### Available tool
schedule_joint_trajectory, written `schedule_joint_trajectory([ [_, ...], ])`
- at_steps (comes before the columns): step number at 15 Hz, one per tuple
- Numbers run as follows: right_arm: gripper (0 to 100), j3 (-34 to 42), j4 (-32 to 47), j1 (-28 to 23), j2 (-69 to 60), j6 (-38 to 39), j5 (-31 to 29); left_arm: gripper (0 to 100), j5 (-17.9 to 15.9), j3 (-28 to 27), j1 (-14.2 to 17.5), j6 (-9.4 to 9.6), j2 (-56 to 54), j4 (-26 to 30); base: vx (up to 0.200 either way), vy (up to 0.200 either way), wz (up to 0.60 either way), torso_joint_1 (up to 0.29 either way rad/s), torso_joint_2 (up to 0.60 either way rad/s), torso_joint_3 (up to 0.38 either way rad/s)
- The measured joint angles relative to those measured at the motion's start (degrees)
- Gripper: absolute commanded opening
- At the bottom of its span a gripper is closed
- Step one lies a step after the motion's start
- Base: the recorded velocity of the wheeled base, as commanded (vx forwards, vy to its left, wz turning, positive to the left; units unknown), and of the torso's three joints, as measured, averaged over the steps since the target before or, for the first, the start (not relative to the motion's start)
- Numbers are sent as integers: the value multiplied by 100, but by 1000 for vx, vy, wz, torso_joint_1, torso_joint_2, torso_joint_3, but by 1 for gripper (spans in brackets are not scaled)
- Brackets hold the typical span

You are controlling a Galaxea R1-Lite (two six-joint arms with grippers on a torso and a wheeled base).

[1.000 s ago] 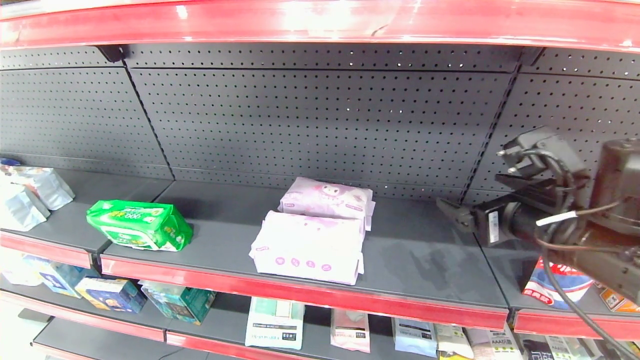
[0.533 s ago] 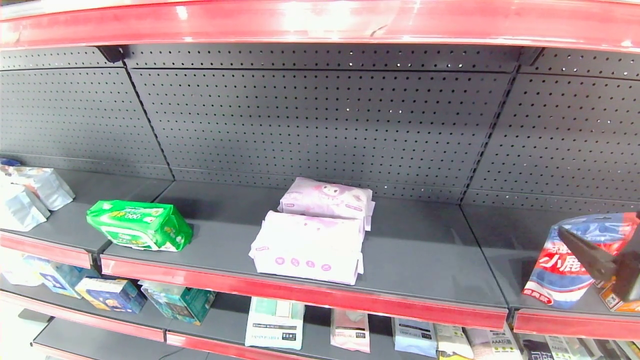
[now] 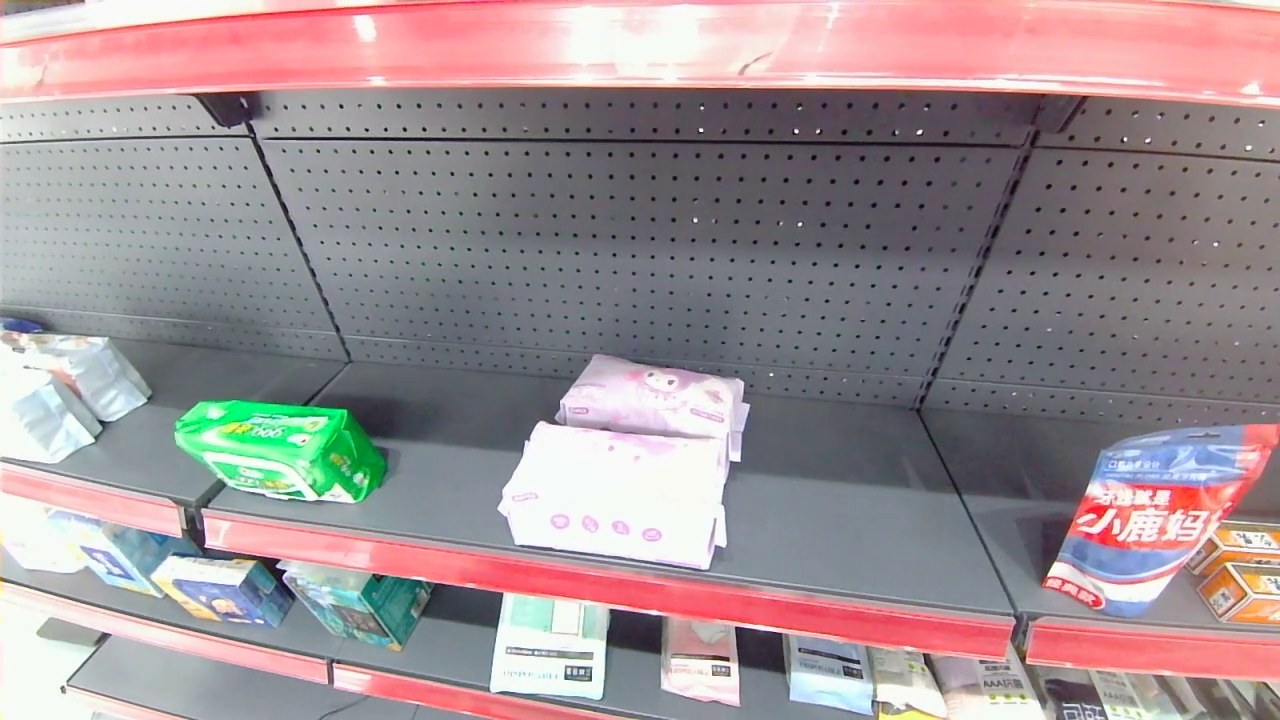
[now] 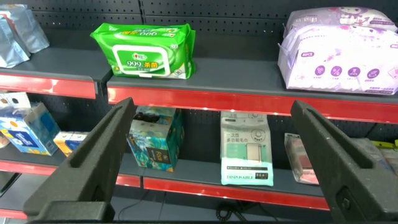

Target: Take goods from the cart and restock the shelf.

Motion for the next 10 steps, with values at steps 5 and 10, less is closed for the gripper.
schedule_joint_trajectory([
  [5,100,7,740,-605,-1251,15,964,100,0,0,7,0,-22,0,0,0,0,0,0,0],
  [10,100,176,611,-614,-1827,811,2114,100,-2,5,13,-4,-48,0,0,0,0,0,0,0],
])
